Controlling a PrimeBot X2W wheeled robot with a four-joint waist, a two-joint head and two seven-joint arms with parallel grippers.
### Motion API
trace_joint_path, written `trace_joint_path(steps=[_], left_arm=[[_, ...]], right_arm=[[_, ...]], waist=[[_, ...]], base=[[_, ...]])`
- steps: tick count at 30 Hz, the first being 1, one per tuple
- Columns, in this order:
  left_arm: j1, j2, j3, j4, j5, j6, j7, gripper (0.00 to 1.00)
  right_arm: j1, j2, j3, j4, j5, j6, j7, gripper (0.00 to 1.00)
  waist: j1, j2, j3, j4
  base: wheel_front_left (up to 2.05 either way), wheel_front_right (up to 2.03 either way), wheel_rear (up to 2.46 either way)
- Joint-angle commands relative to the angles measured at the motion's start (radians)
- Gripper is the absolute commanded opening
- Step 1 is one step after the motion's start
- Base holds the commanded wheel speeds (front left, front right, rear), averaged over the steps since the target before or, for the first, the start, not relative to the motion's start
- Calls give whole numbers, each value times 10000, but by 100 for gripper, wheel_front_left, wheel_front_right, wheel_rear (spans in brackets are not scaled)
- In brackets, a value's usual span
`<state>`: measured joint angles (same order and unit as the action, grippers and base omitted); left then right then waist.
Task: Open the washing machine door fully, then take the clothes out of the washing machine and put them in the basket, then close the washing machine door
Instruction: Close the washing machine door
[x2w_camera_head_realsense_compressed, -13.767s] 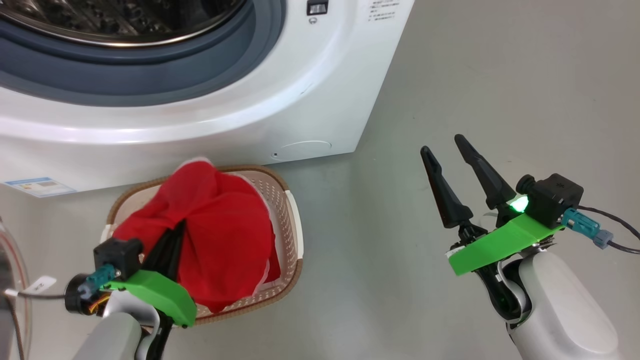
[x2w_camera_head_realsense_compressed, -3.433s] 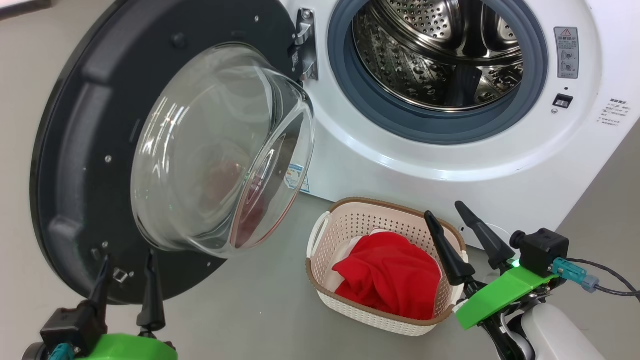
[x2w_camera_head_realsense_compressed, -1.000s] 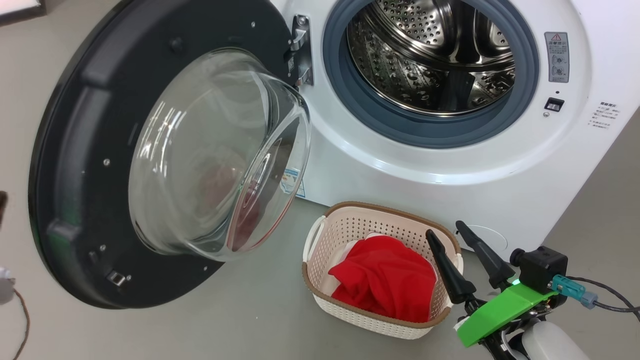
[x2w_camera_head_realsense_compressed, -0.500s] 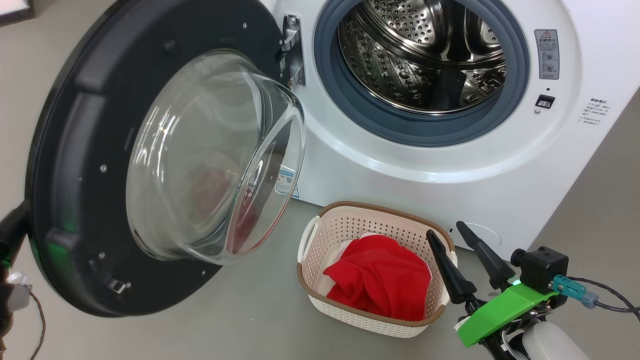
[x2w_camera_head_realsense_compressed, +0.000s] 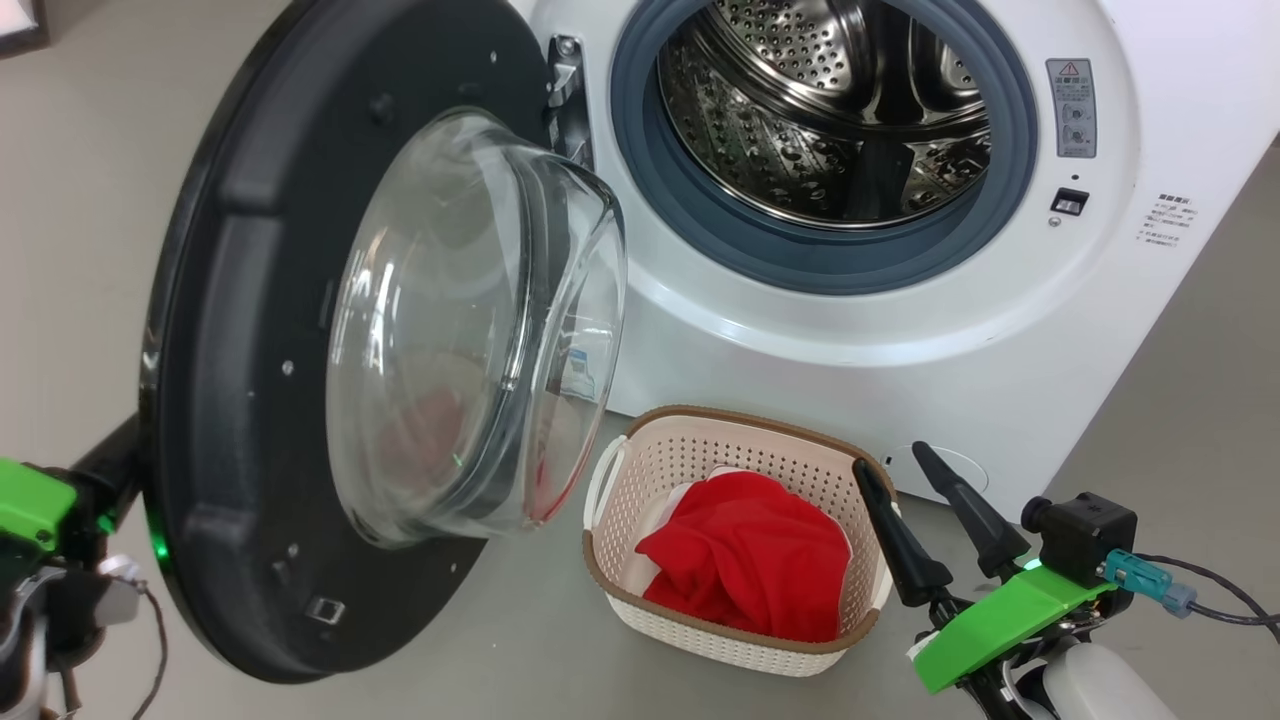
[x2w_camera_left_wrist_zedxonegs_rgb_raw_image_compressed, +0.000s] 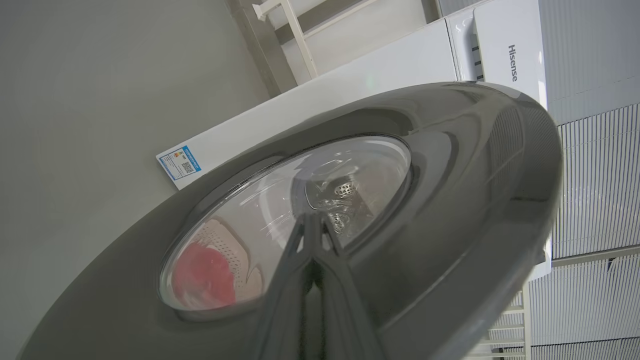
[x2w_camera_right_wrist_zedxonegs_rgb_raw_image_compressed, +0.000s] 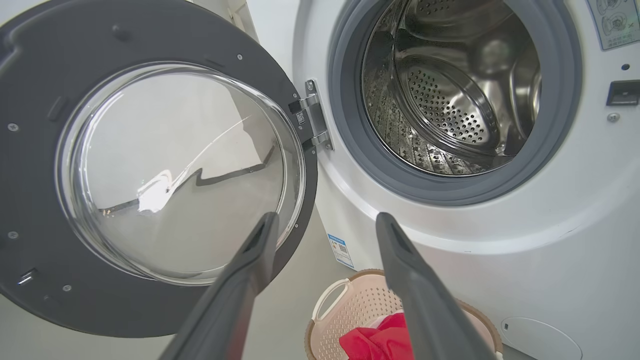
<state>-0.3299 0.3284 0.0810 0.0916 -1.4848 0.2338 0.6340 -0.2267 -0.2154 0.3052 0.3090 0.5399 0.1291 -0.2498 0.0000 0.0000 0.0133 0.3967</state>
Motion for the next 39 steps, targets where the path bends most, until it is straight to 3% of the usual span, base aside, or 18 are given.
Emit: trace_joint_path(steps=[1, 8, 25, 39], left_arm=[[-145, 232, 164, -535, -34, 91, 129, 0], [70, -18, -179, -1573, -31, 612, 312, 0], [276, -535, -592, -2727, -76, 1228, 382, 0], [-6, -928, -1002, -2683, -81, 1147, 424, 0]], right_arm=[[-264, 54, 117, -216, 11, 16, -120, 100], [-226, 120, 67, -233, 22, 16, -120, 100], [-185, 121, 112, -214, 25, 16, -120, 100], [-281, 60, 179, -237, 24, 16, -120, 100]], waist=[[0, 0, -25, -40], [0, 0, -86, -247], [0, 0, -169, -1203], [0, 0, -54, -1840]], base=[[0, 0, 0], [0, 0, 0], [0, 0, 0], [0, 0, 0]])
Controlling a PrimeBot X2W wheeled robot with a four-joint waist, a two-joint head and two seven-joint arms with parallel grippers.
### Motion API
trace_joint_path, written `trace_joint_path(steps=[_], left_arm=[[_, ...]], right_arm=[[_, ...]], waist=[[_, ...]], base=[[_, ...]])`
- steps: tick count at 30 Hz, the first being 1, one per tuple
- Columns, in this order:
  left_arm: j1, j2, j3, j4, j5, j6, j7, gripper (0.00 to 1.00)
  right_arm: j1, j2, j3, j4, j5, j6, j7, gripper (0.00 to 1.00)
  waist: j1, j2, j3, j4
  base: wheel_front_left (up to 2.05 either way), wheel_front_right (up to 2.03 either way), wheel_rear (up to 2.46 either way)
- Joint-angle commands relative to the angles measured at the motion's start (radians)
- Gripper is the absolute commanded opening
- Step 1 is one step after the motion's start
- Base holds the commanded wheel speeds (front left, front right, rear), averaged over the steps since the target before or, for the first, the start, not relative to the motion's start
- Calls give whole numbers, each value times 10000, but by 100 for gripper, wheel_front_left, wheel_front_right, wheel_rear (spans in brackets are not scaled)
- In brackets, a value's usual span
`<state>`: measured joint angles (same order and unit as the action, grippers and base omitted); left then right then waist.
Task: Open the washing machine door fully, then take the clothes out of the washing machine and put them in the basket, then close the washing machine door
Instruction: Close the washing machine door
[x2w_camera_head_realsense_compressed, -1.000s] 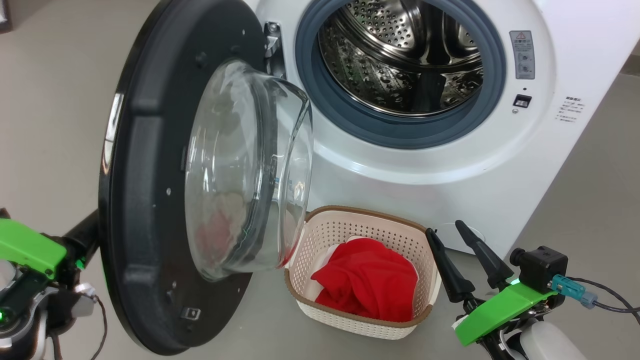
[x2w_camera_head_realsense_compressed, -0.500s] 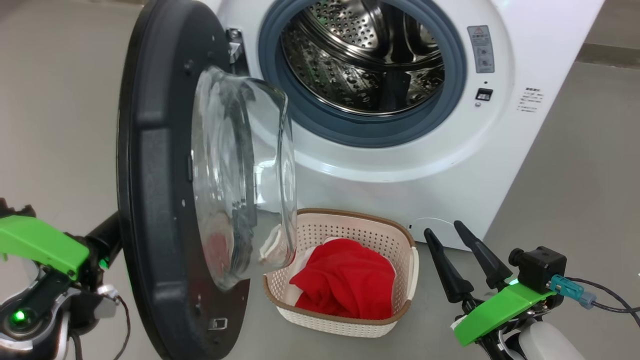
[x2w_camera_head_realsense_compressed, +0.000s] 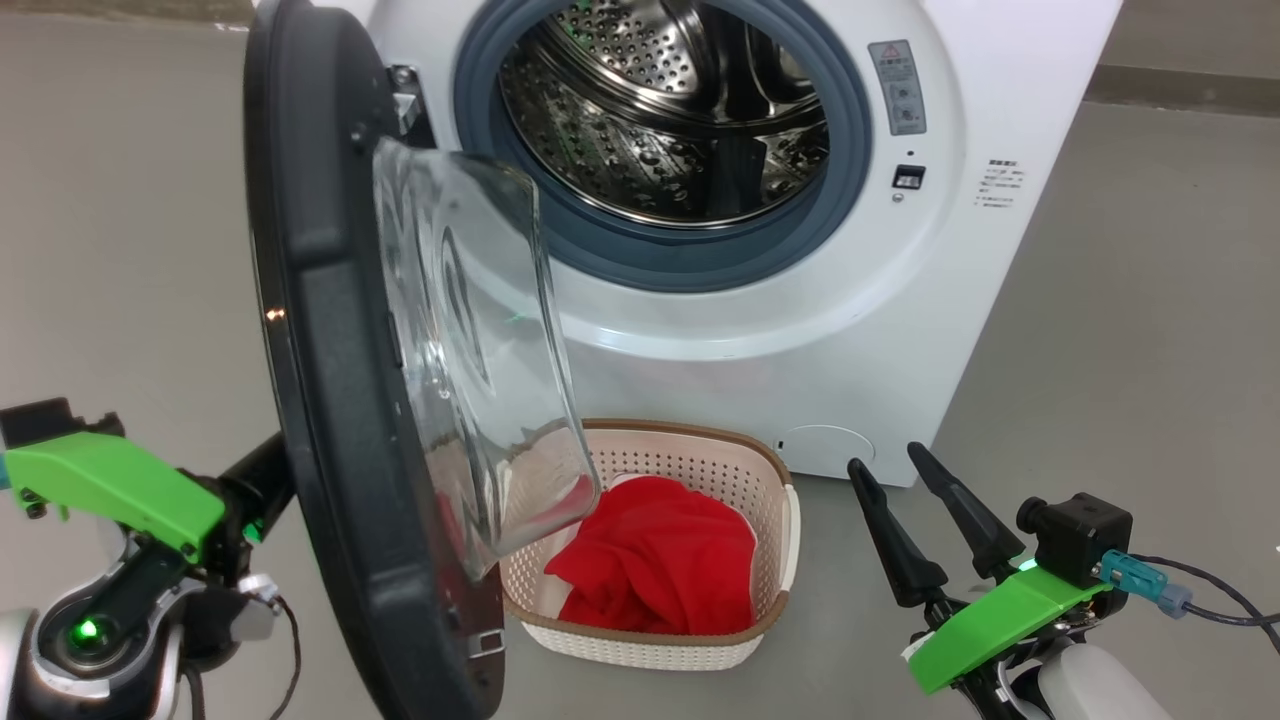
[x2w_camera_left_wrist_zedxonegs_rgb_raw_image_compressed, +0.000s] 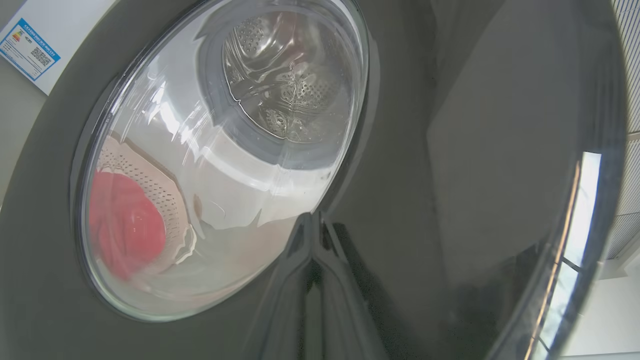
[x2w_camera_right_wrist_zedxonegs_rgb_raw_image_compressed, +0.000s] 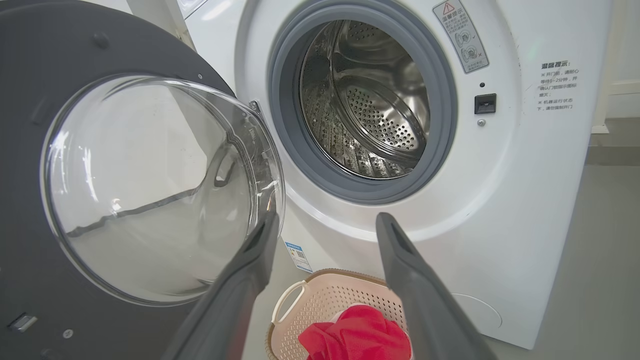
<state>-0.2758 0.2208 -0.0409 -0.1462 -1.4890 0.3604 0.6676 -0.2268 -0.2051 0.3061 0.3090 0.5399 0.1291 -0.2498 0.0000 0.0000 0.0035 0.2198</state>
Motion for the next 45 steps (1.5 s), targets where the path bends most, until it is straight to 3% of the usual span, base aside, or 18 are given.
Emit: trace_joint_path(steps=[1, 23, 45], left_arm=[[-590, 115, 182, -285, -40, -131, 94, 0], [-1415, -109, 206, 101, 175, -440, -272, 0], [-2367, -121, 552, 710, 738, -830, -1163, 0]], right_arm=[[-294, -47, 162, -238, 28, 16, -120, 100], [-482, 86, -205, -387, -134, 16, -120, 100], [-728, 370, -430, -601, -247, 16, -120, 100]], waist=[[0, 0, 62, -116], [0, 0, 604, -1981], [0, 0, 1520, -4374]], base=[[0, 0, 0], [0, 0, 0], [0, 0, 0]])
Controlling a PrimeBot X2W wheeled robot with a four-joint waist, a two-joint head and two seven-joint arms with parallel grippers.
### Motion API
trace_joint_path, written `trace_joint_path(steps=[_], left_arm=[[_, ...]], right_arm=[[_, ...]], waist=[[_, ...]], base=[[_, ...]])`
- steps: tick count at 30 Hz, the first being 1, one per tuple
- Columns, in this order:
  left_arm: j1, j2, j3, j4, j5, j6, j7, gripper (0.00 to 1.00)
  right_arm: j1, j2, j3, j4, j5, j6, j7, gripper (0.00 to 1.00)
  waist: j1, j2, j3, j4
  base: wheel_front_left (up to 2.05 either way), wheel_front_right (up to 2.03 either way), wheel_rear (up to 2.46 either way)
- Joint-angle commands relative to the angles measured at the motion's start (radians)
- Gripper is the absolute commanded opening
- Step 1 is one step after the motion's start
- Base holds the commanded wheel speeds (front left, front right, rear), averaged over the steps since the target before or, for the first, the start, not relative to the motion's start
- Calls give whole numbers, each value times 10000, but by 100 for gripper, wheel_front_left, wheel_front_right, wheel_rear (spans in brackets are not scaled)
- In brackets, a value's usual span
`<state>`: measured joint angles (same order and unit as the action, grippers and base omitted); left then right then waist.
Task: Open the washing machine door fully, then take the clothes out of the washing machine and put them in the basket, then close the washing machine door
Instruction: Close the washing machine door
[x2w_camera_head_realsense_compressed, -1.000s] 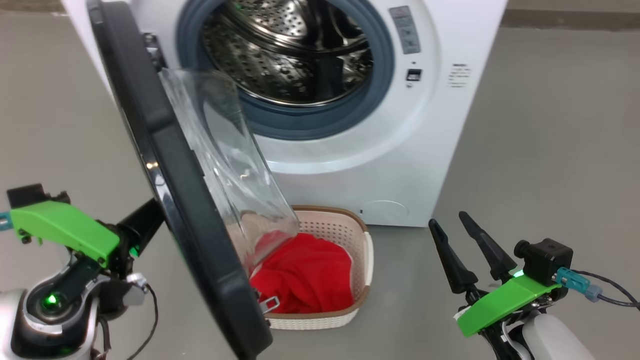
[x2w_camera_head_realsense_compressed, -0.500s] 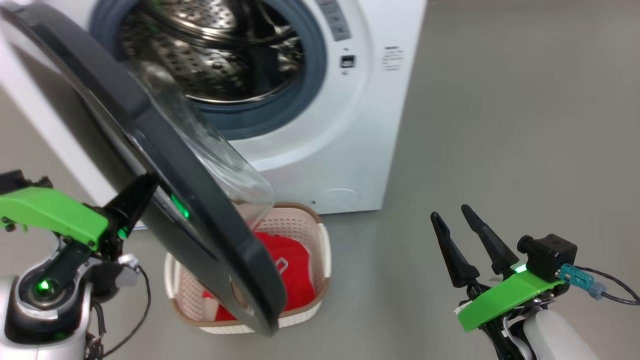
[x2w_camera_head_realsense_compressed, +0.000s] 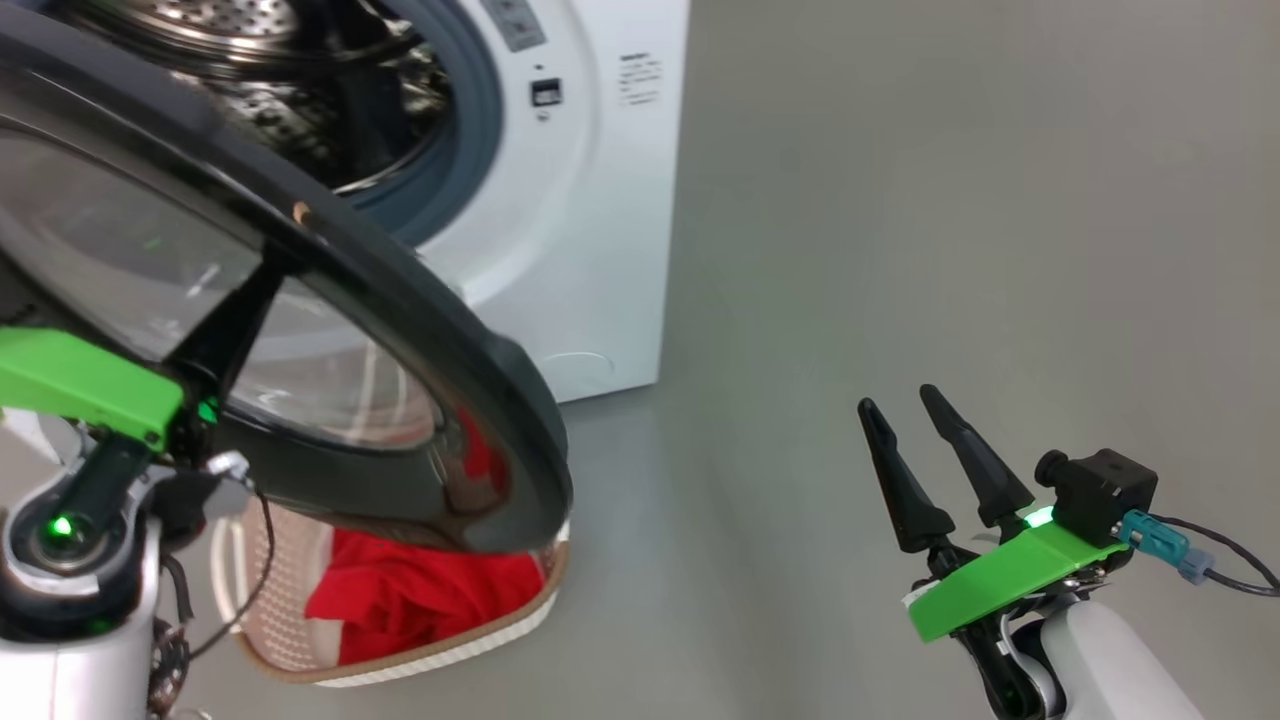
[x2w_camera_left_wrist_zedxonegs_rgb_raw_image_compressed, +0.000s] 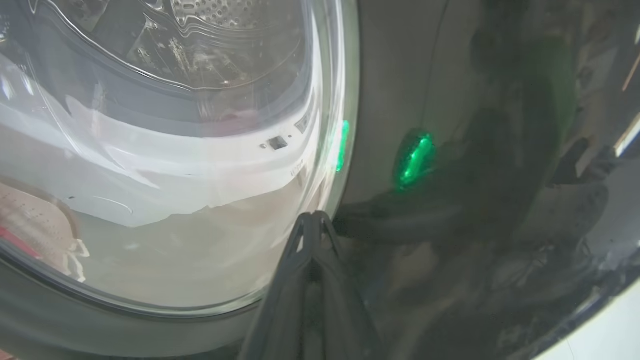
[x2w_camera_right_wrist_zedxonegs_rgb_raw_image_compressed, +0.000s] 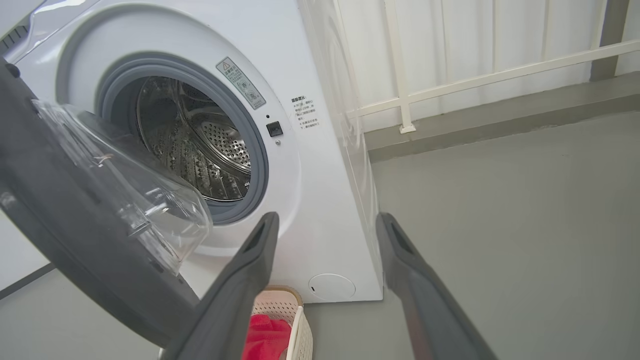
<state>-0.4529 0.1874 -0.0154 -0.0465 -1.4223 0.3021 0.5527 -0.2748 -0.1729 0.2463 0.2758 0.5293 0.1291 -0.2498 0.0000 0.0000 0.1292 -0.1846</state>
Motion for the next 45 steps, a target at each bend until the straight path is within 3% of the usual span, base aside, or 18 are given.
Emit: trace_joint_path(steps=[1, 14, 24, 33, 44, 45], left_arm=[[-652, 230, 334, -221, 89, -264, -53, 0], [-1490, 550, 739, 985, 406, -689, -583, 0], [-1862, 650, 804, 1640, 532, -910, -758, 0], [-1852, 576, 743, 1886, 517, -1079, -752, 0], [-1579, 465, 622, 1889, 514, -1370, -732, 0], [-1534, 488, 601, 1859, 564, -1414, -753, 5]], right_arm=[[-263, 73, 160, -276, -150, 16, -120, 100], [-368, 324, 35, -364, -206, 16, -120, 100], [-354, 398, 7, -363, -213, 16, -120, 100], [-347, 355, 43, -325, -254, 16, -120, 100], [-347, 143, 137, -262, -246, 16, -120, 100], [-345, 127, 141, -256, -244, 16, -120, 100]], waist=[[0, 0, 311, -410], [0, 0, 807, -1376], [0, 0, 857, -1635], [0, 0, 748, -1426], [0, 0, 556, -640], [0, 0, 542, -564]], base=[[0, 0, 0], [0, 0, 0], [0, 0, 0], [0, 0, 0], [0, 0, 0], [0, 0, 0]])
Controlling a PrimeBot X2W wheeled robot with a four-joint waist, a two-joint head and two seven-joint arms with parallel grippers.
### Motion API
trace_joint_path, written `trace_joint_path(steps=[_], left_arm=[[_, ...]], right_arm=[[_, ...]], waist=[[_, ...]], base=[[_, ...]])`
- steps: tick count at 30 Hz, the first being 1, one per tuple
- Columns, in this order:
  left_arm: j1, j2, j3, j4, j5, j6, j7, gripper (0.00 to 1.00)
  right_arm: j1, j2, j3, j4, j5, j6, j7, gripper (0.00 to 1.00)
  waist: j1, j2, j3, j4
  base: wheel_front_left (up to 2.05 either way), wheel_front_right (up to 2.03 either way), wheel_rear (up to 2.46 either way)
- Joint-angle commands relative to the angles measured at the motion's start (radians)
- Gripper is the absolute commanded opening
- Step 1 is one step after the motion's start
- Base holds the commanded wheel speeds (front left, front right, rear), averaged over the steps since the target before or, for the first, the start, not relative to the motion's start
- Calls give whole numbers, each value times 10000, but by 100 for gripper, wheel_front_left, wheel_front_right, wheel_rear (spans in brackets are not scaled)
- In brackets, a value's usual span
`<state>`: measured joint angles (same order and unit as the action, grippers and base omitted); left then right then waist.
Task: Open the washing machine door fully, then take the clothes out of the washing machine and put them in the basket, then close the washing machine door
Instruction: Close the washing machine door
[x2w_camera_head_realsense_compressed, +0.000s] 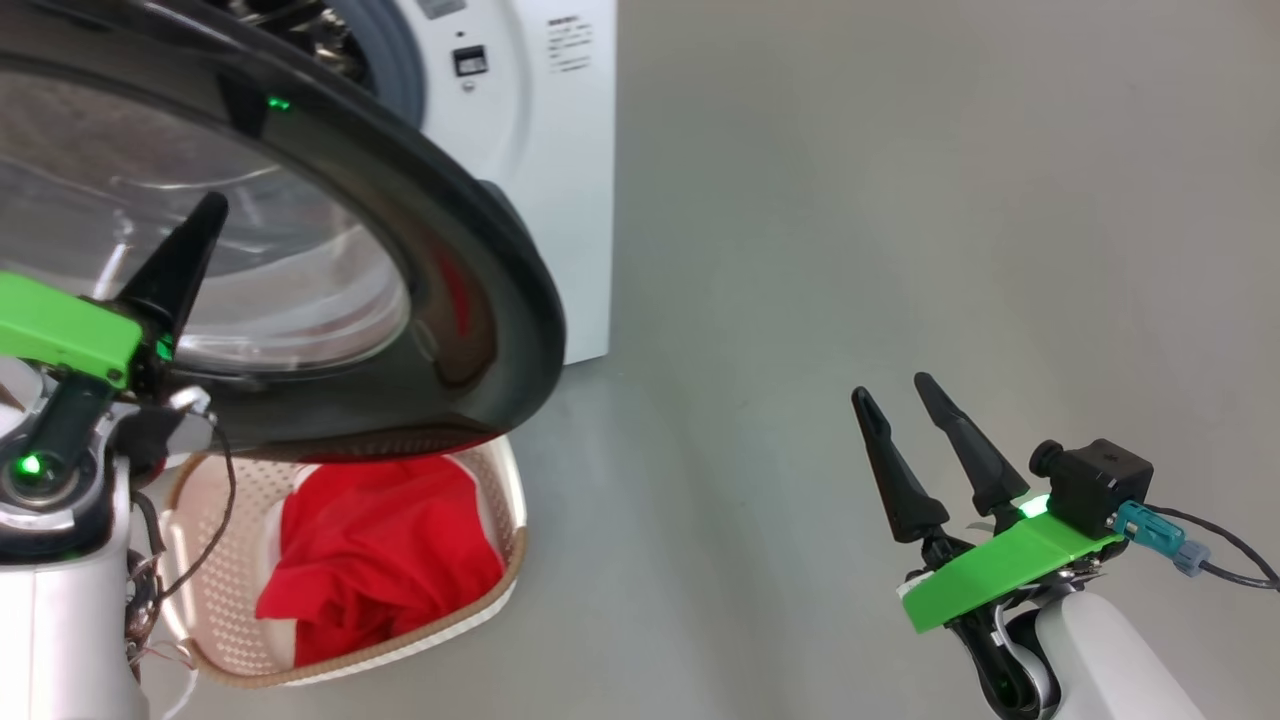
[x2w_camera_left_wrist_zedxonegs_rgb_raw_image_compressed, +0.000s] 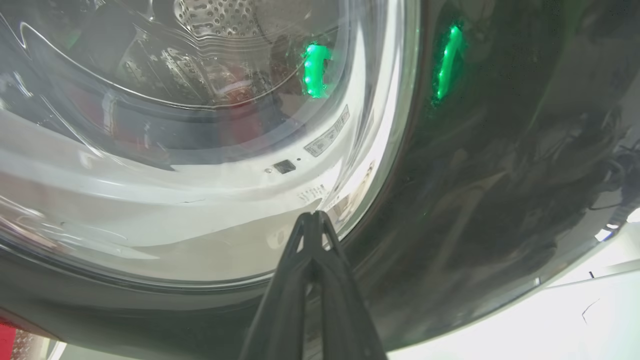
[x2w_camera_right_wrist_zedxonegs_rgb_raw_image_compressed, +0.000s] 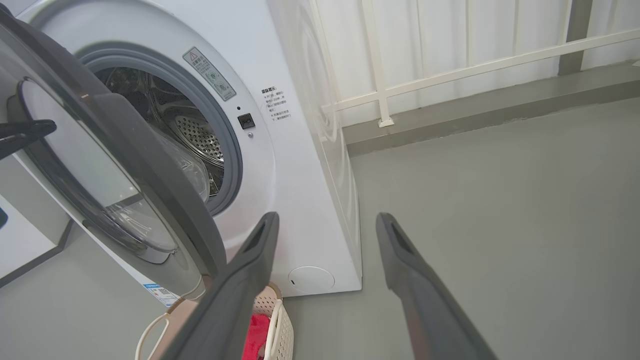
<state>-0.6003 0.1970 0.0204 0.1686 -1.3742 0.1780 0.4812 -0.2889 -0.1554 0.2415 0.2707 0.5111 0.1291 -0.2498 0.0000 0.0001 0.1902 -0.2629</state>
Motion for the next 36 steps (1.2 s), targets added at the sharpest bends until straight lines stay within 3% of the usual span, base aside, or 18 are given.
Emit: trace_joint_path(steps=[1, 2, 3, 20, 36], left_arm=[[-11, 431, 219, -328, 166, -231, -88, 29], [38, 461, 185, -359, 239, -284, -119, 72], [89, 482, 147, -388, 297, -335, -136, 100], [1391, 1131, -262, -1528, 2421, -1535, -1877, 100], [3348, 1003, -96, -2375, 3788, -2019, -3993, 100]], right_arm=[[-203, -64, 192, -201, -61, 16, -120, 100], [-202, -78, 188, -201, -62, 16, -120, 100], [-202, -92, 185, -201, -63, 16, -120, 100], [-183, -299, 104, -191, -76, 16, -120, 100], [-114, -446, 71, -140, -33, 16, -120, 100]], waist=[[0, -1, -78, 294], [0, -1, -84, 372], [0, -1, -91, 448], [0, -1, -330, 1388], [0, -1, -643, 2000]], base=[[0, 0, 0], [0, 0, 0], [0, 0, 0], [0, 0, 0], [0, 0, 0]])
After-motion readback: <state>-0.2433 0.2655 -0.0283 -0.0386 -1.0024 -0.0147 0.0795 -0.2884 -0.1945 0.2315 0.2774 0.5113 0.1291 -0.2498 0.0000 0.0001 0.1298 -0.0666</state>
